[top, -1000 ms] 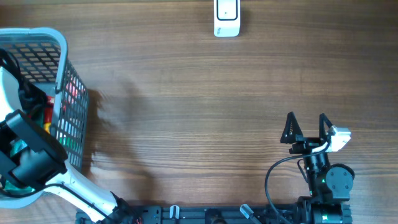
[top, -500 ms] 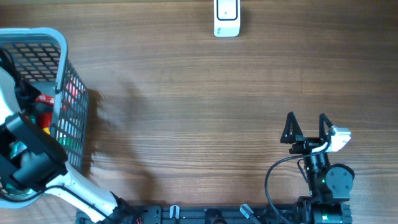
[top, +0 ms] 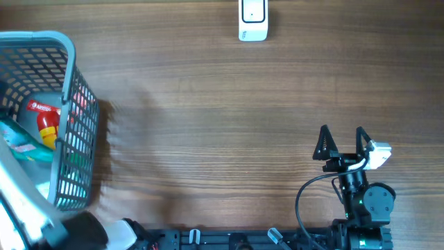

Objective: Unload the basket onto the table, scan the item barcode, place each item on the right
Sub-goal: 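Lift the glove pack out of the basket with the left gripper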

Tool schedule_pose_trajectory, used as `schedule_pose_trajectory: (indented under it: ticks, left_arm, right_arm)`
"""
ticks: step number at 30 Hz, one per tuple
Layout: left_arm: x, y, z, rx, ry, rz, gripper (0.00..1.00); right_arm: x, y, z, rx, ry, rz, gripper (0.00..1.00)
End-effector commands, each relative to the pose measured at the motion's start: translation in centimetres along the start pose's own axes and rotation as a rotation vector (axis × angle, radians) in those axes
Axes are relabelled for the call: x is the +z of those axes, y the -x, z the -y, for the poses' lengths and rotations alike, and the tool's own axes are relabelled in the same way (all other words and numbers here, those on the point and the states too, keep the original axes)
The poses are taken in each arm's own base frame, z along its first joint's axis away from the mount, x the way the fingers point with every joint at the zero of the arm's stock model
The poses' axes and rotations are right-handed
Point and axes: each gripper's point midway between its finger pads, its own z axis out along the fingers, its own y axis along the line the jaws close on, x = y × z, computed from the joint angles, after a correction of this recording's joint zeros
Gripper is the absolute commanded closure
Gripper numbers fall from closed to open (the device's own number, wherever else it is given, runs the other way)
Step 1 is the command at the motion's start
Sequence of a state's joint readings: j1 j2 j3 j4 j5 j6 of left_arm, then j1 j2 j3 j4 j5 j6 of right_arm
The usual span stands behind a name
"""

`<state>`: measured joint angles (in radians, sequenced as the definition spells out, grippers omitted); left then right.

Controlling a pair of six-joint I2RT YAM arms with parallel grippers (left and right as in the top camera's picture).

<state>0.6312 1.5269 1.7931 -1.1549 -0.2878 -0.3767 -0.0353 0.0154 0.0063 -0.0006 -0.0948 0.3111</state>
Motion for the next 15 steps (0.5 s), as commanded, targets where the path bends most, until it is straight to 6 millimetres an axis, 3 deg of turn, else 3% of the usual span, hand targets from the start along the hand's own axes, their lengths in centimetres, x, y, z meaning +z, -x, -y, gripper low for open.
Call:
schedule_pose_trajectory:
  ticks: [1,8,15]
  left_arm:
    - [-6.6,2.3,-1.1,-0.147,-0.093,0.164,0.96]
    - [-17.0,3.6,0.2,-0.199,-0.427,0.359,0.96]
    - [-28.9,2.2,3.8,-0.071,-0.932,0.482,0.96]
  right_arm:
    - [-0.1,0.3,0.1,0.005,-0.007,0.015,0.0]
    - [-0.1,0.3,0.1,0.005,-0.007,0.015,0.0]
    - [-0.1,0.3,0.1,0.005,-0.007,0.015,0.0]
